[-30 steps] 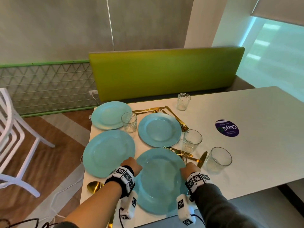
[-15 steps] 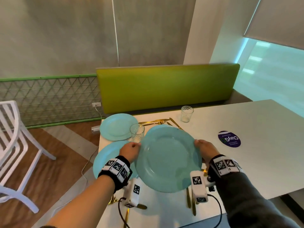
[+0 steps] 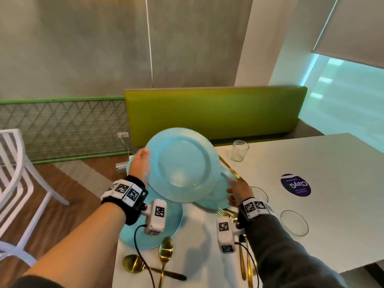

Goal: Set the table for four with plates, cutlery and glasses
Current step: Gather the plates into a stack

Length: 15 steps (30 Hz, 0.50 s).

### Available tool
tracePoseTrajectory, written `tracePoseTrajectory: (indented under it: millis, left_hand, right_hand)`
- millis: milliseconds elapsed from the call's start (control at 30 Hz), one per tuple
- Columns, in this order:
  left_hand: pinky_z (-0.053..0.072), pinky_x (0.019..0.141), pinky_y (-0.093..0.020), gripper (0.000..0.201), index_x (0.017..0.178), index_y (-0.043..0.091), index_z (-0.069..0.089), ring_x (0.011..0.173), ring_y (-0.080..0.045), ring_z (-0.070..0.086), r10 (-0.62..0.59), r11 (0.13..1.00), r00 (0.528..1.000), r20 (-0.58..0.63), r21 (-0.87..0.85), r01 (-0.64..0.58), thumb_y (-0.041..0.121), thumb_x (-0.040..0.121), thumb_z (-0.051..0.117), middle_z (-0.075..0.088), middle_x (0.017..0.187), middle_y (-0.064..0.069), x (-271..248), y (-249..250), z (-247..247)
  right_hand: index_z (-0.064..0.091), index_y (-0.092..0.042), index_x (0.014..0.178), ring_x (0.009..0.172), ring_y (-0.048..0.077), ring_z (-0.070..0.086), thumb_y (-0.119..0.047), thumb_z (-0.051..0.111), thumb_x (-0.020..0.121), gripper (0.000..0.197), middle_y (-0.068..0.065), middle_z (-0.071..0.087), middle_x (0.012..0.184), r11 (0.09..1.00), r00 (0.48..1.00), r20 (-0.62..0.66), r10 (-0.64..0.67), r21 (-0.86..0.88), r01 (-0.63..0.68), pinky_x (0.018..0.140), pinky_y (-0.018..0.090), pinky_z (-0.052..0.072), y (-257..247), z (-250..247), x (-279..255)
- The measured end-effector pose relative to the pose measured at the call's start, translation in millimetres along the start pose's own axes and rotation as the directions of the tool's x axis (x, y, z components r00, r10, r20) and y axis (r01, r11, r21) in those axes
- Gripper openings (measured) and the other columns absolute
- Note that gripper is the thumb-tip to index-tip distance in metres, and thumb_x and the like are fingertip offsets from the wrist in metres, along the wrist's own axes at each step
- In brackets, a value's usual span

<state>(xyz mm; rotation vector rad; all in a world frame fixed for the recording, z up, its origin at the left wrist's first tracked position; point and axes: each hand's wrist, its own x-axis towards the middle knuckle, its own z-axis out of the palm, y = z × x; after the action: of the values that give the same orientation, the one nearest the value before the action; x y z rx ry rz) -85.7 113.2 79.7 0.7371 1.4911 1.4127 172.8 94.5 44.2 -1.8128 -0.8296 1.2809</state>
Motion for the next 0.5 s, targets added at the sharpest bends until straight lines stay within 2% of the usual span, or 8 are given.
tracePoseTrajectory:
  millis: [67, 100, 133, 167, 233, 367, 467, 500]
  left_hand:
    - [0.045, 0.089, -0.037, 0.026, 0.098, 0.017, 0.059, 0.099, -0.024, 0.055, 0.011, 0.999, 0.997, -0.082, -0.048, -0.015, 0.029, 0.098, 0.036, 0.06, 0.104, -0.009, 8, 8, 6]
    - [0.045, 0.084, -0.035, 0.028, 0.101, 0.014, 0.059, 0.097, -0.023, 0.053, 0.011, 0.996, 0.995, -0.098, -0.083, -0.019, 0.028, 0.098, 0.035, 0.059, 0.101, -0.007, 14, 11, 10]
    - [0.044, 0.081, -0.033, 0.031, 0.112, 0.011, 0.057, 0.096, -0.022, 0.052, -0.004, 0.994, 0.994, -0.107, -0.111, -0.008, 0.027, 0.099, 0.034, 0.057, 0.103, -0.007, 19, 13, 14]
    - [0.043, 0.081, -0.032, 0.035, 0.123, 0.011, 0.052, 0.096, -0.022, 0.051, -0.023, 0.991, 0.993, -0.119, -0.137, 0.007, 0.028, 0.1, 0.033, 0.054, 0.107, -0.006, 23, 15, 19]
    - [0.044, 0.084, -0.034, 0.041, 0.134, 0.013, 0.045, 0.099, -0.023, 0.052, -0.055, 0.986, 0.989, -0.14, -0.163, 0.032, 0.031, 0.1, 0.032, 0.052, 0.114, -0.005, 32, 16, 27]
    - [0.048, 0.093, -0.05, 0.052, 0.131, 0.021, 0.049, 0.115, -0.031, 0.056, -0.088, 0.983, 0.98, -0.181, -0.174, 0.056, 0.048, 0.087, 0.042, 0.049, 0.135, -0.007, 55, 3, 31]
    - [0.047, 0.095, -0.057, 0.044, 0.123, 0.021, 0.054, 0.116, -0.034, 0.056, -0.088, 0.986, 0.977, -0.195, -0.155, 0.058, 0.045, 0.089, 0.041, 0.049, 0.134, -0.01, 75, -15, 28]
    - [0.047, 0.095, -0.057, 0.042, 0.122, 0.021, 0.054, 0.117, -0.034, 0.056, -0.088, 0.988, 0.977, -0.195, -0.141, 0.061, 0.045, 0.09, 0.04, 0.049, 0.134, -0.011, 72, -13, 29]
  right_hand:
    - [0.056, 0.0, 0.099, 0.055, 0.022, 0.049, -0.019, 0.051, 0.094, 0.02, 0.012, 0.054, 0.075, 0.989, 0.994, 0.025, 0.107, -0.102, -0.104, 0.05, 0.029, 0.043, 10, 3, 18]
    - [0.055, 0.001, 0.113, 0.062, 0.024, 0.055, -0.017, 0.052, 0.093, 0.027, 0.014, 0.058, 0.084, 0.974, 0.993, 0.03, 0.117, -0.199, -0.108, 0.054, 0.03, 0.049, 17, 4, 28]
    - [0.053, -0.001, 0.122, 0.077, 0.026, 0.061, -0.017, 0.053, 0.092, 0.034, 0.015, 0.061, 0.1, 0.931, 0.991, 0.059, 0.118, -0.355, -0.089, 0.064, 0.028, 0.053, 23, 4, 36]
    - [0.051, -0.004, 0.127, 0.096, 0.029, 0.062, -0.019, 0.054, 0.092, 0.038, 0.015, 0.06, 0.116, 0.93, 0.994, 0.038, 0.101, -0.359, -0.081, 0.078, 0.028, 0.053, 26, 2, 43]
    - [0.051, -0.008, 0.129, 0.12, 0.03, 0.054, -0.02, 0.052, 0.092, 0.038, 0.015, 0.053, 0.132, 0.868, 0.993, 0.021, 0.119, -0.487, -0.094, 0.097, 0.031, 0.045, 27, 1, 53]
    - [0.05, -0.008, 0.13, 0.123, 0.03, 0.052, -0.024, 0.054, 0.092, 0.042, 0.016, 0.052, 0.133, 0.812, 0.99, -0.014, 0.138, -0.571, -0.121, 0.099, 0.033, 0.043, 31, 5, 72]
    - [0.055, -0.01, 0.121, 0.115, 0.03, 0.057, -0.028, 0.058, 0.087, 0.039, 0.015, 0.059, 0.124, 0.771, 0.985, 0.052, 0.164, -0.63, -0.095, 0.092, 0.032, 0.048, 42, 7, 84]
    - [0.057, -0.011, 0.119, 0.113, 0.03, 0.057, -0.029, 0.058, 0.086, 0.037, 0.014, 0.06, 0.122, 0.793, 0.984, 0.056, 0.167, -0.601, -0.1, 0.091, 0.032, 0.048, 43, 7, 84]
